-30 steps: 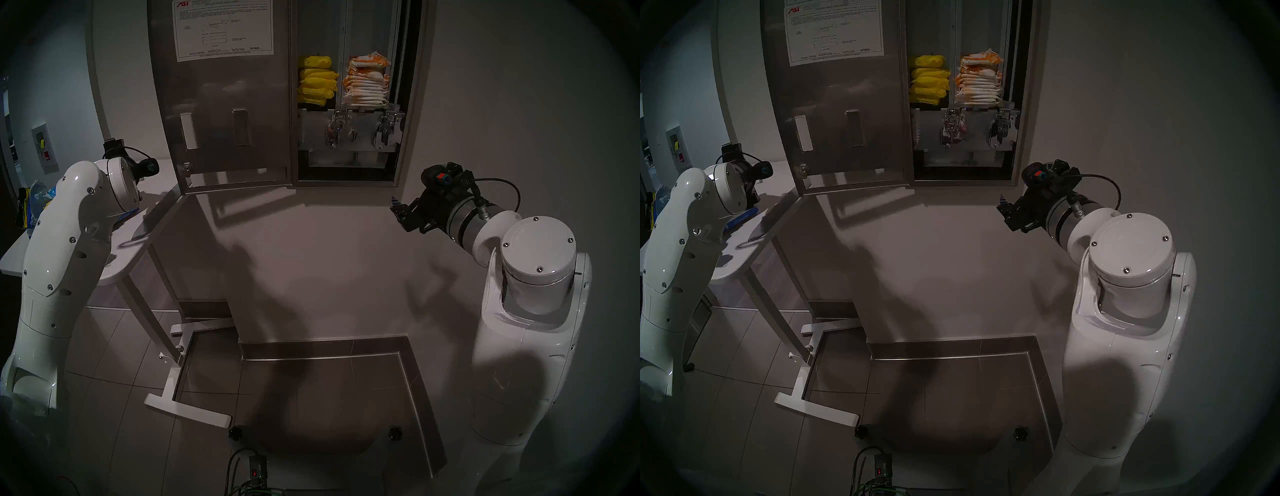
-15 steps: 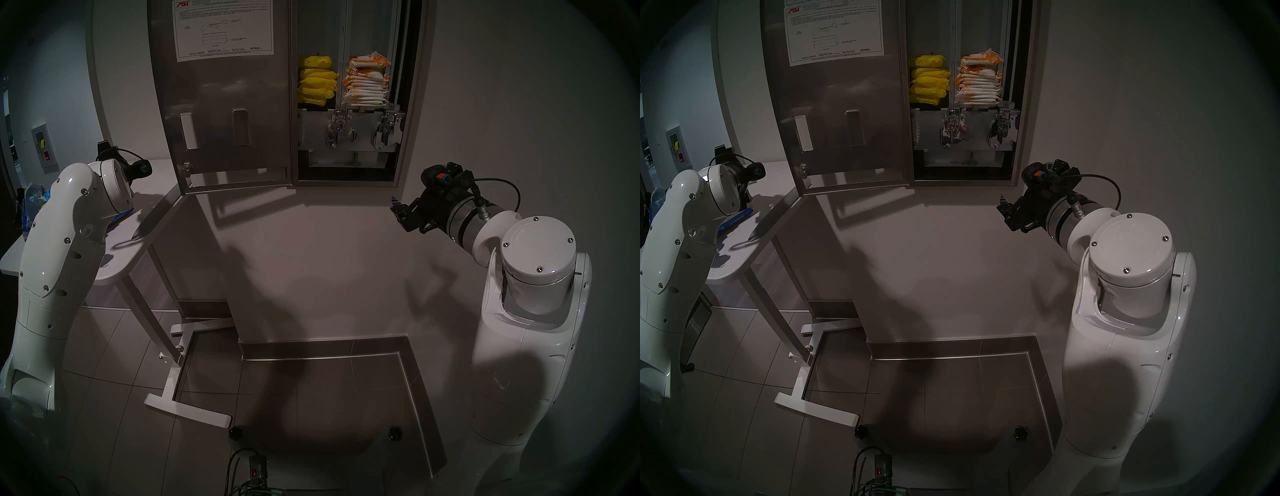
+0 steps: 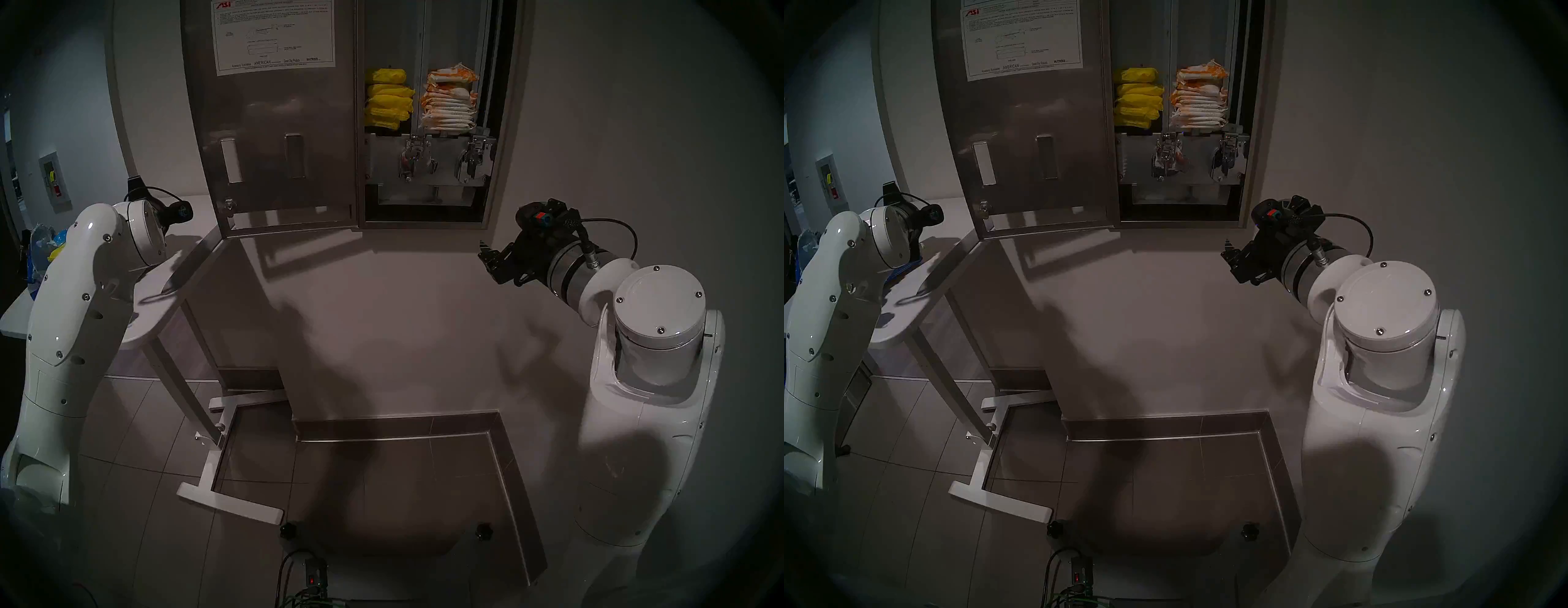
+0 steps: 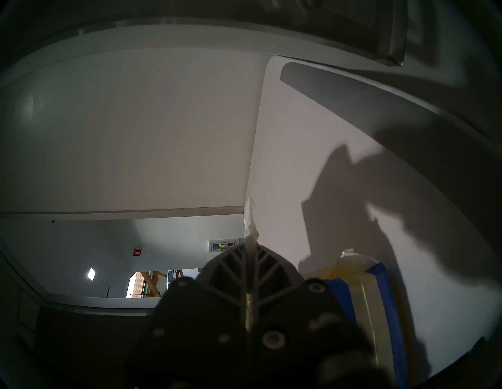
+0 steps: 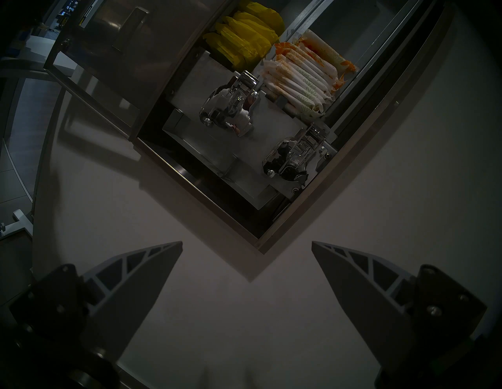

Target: Open the dispenser door, put the pads inside, close the door

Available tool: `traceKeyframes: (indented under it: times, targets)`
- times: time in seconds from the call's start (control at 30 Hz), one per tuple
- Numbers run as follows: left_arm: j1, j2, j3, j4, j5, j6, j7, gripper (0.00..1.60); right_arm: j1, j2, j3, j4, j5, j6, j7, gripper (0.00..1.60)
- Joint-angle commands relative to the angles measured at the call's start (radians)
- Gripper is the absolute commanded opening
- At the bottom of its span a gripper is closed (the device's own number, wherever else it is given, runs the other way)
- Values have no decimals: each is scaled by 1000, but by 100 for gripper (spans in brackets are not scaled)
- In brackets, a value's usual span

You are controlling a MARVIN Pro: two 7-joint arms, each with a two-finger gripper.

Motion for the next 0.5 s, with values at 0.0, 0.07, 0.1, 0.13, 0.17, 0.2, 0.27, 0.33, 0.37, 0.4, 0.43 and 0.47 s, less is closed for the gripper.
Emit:
traceKeyframes:
  times: [0.0,0.07,0.1,0.13,0.17,0.2,0.27,0.33,0.37,0.4,0.43,0.47]
  targets:
    - [-14,-12,-23,-37,-27,-27,49,0,18,0,-2,-29,-1,2,-11,160]
    - [-2,-14,-35,-50,-43,-39,61,0,18,1,-2,-28,-1,2,-11,160]
    - [3,-14,-40,-55,-48,-42,65,0,18,0,-2,-28,-1,2,-11,160]
    - [3,-14,-40,-55,-48,-42,65,0,18,0,-2,-28,-1,2,-11,160]
    - [7,-21,-50,-60,-61,-45,70,0,18,1,-2,-28,-1,2,-11,160]
    - [11,-22,-56,-63,-68,-49,72,0,18,0,-2,-28,-1,2,-10,160]
    - [20,-23,-71,-70,-83,-59,80,0,18,0,-2,-28,-1,2,-10,160]
    - [27,-26,-83,-74,-97,-68,87,0,18,0,-2,-28,-1,2,-11,160]
    - [30,-26,-88,-76,-102,-71,89,0,18,0,-2,-28,-1,2,-11,160]
    - [34,-25,-92,-78,-104,-75,94,0,18,0,-2,-28,-1,2,-10,160]
    - [37,-28,-99,-81,-108,-77,101,0,18,0,-2,-28,-1,2,-10,160]
    - [40,-29,-103,-82,-111,-80,106,0,18,1,-2,-28,0,2,-11,160]
